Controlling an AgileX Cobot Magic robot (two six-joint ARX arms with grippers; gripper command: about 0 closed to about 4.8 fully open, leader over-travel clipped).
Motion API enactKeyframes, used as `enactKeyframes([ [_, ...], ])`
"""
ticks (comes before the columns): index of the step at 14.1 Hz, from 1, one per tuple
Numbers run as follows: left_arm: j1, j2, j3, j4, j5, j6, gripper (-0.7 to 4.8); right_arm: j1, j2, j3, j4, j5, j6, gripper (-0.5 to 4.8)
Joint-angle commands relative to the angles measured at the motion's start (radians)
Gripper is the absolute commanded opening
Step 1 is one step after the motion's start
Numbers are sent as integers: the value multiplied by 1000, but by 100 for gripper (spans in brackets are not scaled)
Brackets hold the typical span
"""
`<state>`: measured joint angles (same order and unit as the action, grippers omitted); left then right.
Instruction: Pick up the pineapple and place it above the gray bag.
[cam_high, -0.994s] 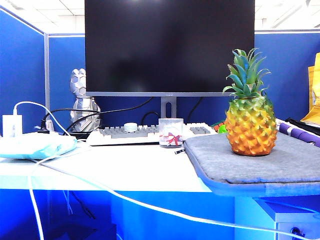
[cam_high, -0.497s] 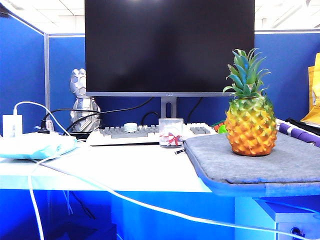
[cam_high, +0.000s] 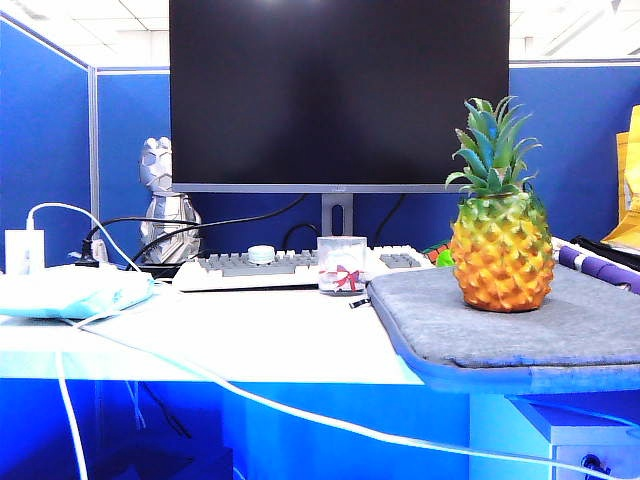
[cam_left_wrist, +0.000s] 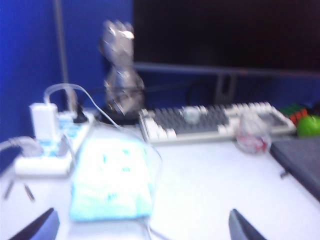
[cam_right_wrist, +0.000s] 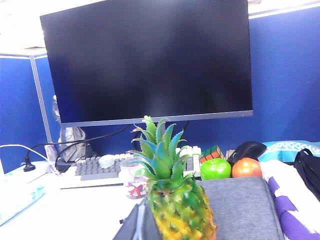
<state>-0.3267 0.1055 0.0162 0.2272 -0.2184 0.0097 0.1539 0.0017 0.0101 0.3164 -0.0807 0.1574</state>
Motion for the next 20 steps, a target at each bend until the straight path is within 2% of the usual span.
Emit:
enactKeyframes([
  [1,0,-6,-6,15,-52,91,479,-2,0,-9,-24,38,-13,4],
  [2,0,-6,-6,-4,-56,98,436,-2,0,-9,-36,37,-13,4],
  [4,0,-6,-6,-66,-39,100,154,-2,0,-9,-35,37,-13,-1],
  [5,0,-6,-6,-63,-24,114,67,-2,0,-9,-35,37,-13,0],
  [6,0,-6,-6,-61,-24,115,48,-2,0,-9,-35,37,-13,-1],
  [7,0,-6,-6,-67,-22,122,-5,-2,0,-9,-36,37,-13,0],
  [10,0,-6,-6,-74,18,140,-6,-2,0,-9,-49,37,-12,-1],
  [15,0,-6,-5,-52,16,132,-5,-2,0,-9,-56,37,-12,-1],
  [17,0,-6,-6,-59,16,109,18,-2,0,-9,-67,37,-12,0],
  [20,0,-6,-6,-82,16,110,18,-2,0,-9,-109,37,-12,0],
])
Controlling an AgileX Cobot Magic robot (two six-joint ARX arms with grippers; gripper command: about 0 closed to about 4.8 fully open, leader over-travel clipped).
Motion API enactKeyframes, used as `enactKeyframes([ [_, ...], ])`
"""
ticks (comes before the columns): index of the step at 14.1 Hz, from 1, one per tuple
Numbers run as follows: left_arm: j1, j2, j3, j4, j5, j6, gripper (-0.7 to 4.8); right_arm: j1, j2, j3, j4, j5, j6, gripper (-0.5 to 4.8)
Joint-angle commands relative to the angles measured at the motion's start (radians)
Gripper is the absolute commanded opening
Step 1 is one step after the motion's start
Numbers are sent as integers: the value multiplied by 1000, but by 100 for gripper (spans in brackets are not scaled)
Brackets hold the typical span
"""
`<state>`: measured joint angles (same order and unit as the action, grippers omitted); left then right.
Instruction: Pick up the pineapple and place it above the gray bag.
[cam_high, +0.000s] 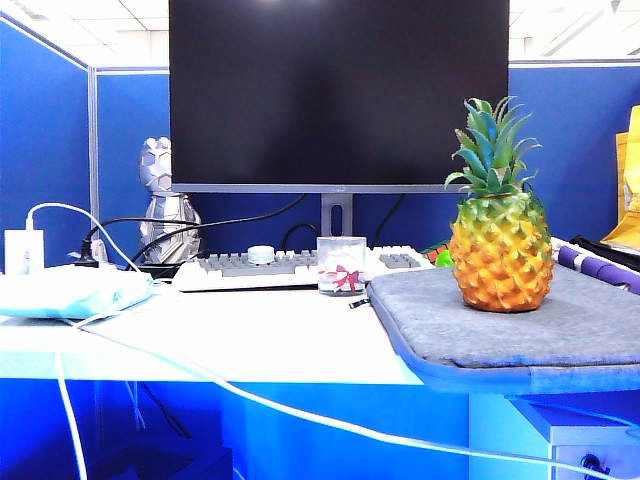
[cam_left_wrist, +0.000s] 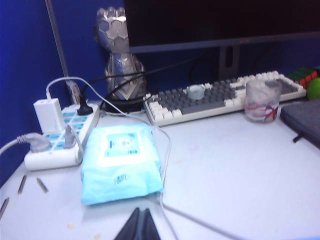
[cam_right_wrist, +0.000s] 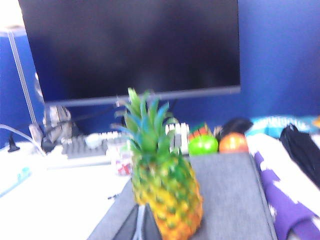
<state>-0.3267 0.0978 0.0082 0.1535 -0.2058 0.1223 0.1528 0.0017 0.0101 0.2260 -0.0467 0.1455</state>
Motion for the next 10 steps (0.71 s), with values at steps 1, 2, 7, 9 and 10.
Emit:
enactKeyframes([
  [1,0,1,2,-10,4,-3,18,0,0,-9,-29,3,0,0],
  [2,0,1,2,-10,4,-3,18,0,0,-9,-36,3,0,0],
  [7,0,1,2,-10,4,-3,18,0,0,-9,-78,3,0,0],
  [9,0,1,2,-10,4,-3,18,0,0,-9,-78,3,0,0],
  [10,0,1,2,-10,4,-3,18,0,0,-9,-78,3,0,0],
])
